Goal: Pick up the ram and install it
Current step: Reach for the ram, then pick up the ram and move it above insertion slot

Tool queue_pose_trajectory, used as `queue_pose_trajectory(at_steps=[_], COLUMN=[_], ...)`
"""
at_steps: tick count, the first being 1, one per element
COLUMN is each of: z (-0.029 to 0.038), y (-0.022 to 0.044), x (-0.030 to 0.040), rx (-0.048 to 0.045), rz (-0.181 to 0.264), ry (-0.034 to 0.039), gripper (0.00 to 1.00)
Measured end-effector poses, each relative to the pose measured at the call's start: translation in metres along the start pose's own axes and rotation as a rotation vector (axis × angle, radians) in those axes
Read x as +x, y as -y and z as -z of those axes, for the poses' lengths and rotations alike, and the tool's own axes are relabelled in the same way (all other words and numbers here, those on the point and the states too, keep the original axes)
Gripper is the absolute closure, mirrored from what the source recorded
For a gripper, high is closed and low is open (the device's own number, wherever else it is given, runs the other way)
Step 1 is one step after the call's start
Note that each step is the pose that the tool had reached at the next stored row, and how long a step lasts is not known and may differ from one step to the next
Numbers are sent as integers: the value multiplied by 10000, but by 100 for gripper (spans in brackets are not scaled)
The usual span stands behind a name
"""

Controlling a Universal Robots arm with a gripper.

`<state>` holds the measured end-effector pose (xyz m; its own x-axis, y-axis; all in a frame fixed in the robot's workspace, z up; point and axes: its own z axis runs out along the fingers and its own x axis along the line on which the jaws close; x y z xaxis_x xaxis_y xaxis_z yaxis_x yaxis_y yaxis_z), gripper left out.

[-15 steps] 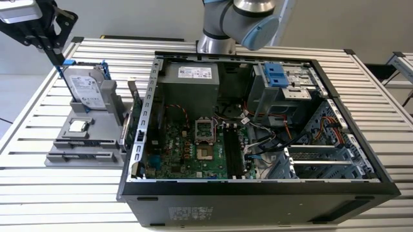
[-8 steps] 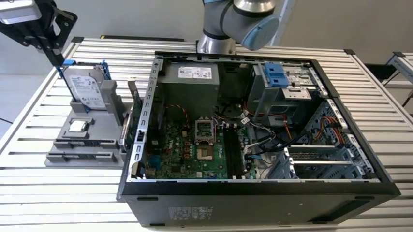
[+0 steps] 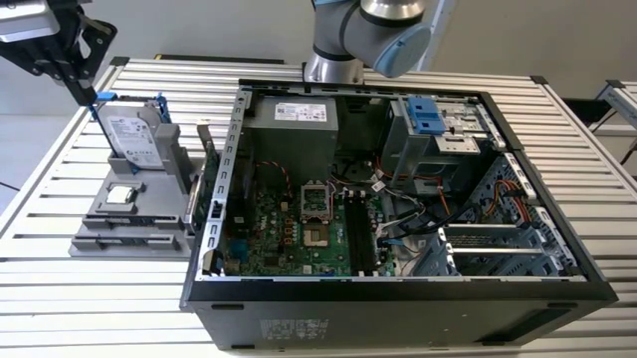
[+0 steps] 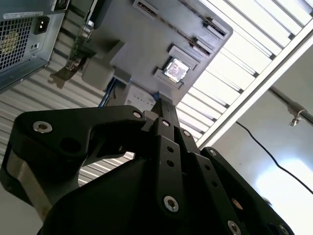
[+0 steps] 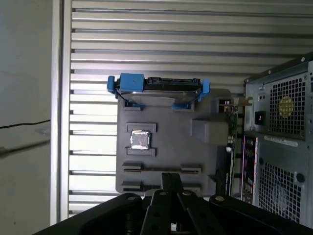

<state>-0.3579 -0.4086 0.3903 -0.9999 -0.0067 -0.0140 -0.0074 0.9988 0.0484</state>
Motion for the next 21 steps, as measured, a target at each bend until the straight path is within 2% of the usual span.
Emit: queue_pose_trajectory(at_steps=[21], z=[11], y=[227], x=[0], rx=[0], rz=[0], ry=[0], gripper=[100])
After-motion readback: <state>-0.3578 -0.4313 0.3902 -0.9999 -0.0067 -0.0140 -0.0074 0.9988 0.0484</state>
